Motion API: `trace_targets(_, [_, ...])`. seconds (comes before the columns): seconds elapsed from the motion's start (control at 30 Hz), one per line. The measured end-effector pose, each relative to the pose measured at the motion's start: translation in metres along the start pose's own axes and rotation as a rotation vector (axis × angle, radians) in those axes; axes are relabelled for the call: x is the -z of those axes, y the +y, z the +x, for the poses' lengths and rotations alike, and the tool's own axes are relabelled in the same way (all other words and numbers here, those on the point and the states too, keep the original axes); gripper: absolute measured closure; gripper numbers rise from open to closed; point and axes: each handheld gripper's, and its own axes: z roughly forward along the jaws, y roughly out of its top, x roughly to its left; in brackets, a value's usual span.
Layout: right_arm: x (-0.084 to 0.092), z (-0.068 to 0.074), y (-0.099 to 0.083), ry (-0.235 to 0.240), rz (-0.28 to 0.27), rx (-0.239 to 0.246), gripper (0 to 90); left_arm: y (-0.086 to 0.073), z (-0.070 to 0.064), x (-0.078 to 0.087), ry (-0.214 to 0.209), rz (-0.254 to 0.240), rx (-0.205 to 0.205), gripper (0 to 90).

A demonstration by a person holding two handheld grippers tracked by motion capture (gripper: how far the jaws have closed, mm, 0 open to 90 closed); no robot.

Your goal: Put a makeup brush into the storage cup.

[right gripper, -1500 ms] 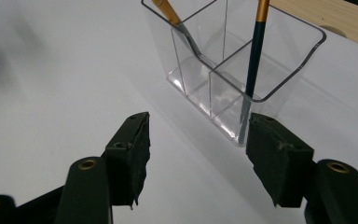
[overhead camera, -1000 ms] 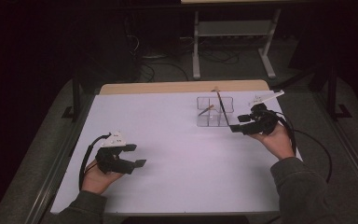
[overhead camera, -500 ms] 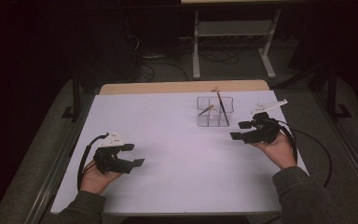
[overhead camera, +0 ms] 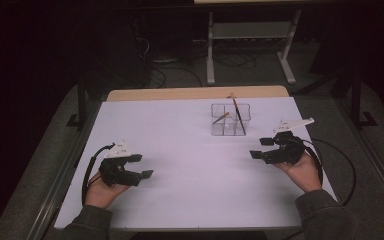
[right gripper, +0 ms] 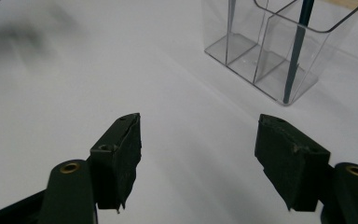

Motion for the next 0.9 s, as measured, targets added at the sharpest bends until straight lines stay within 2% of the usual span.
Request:
trace_targets(0.07, [0.0, 0.002, -0.002, -0.004, 0.008, -0.005, 29.6, 0.0, 0.001, 0.0, 0.001, 0.009, -0.01, 27.1])
trace_targets(0.1, [0.0, 0.003, -0.003, -0.004, -0.004, 0.011, 29.6, 0.0, 0.001, 0.0, 0.002, 0.01, -0.01, 27.1])
trace_targets(0.43, [0.0, 0.014, -0.011, -0.003, -0.015, 0.032, 29.4, -0.001, 0.0, 0.001, 0.006, -0.007, -0.001, 26.8])
trace_targets(0.53, [0.0, 0.017, -0.014, 0.002, -0.013, 0.028, 29.1, -0.001, 0.0, 0.001, 0.006, -0.001, -0.01, 26.8])
trace_targets(0.77, [0.001, 0.022, -0.024, 0.005, -0.019, 0.027, 29.1, -0.001, -0.001, 0.001, 0.004, -0.012, 0.0, 26.7])
trace_targets(0.9, [0.002, 0.023, -0.028, 0.003, -0.026, 0.027, 28.8, -0.001, -0.001, 0.002, 0.002, -0.002, -0.013, 26.6])
